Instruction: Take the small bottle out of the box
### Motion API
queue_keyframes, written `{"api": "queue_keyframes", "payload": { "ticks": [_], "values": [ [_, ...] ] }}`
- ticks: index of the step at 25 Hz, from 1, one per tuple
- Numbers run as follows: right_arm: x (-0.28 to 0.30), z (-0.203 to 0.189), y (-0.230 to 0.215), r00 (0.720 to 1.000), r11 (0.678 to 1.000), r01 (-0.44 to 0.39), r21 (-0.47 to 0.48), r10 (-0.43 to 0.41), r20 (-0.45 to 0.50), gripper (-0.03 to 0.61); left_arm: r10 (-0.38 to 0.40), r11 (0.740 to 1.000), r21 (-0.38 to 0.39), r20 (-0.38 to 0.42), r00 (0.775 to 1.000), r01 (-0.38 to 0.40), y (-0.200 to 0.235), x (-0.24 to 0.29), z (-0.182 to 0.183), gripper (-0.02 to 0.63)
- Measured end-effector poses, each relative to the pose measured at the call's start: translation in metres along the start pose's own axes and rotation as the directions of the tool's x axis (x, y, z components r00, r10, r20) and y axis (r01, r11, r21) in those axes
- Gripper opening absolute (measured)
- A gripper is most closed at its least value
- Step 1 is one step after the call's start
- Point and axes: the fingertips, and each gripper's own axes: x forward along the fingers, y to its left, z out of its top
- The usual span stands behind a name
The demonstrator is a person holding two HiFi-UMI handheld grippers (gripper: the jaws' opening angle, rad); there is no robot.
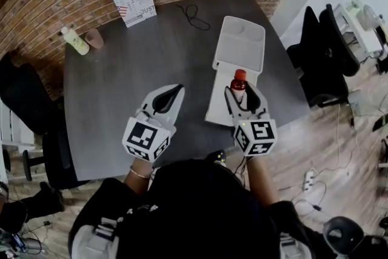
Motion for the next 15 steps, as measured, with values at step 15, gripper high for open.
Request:
{"api": "queue_keyframes", "payload": {
  "ticks": [15],
  "values": [
    [-0.016,0.024,0.003,0.995,0.992,-0.045,-0.118,0.056,0.088,0.229,0.064,0.998,0.010,-0.003,0.998,-0.064,-0.011,-0.004,0.002,-0.002]
  ]
}}
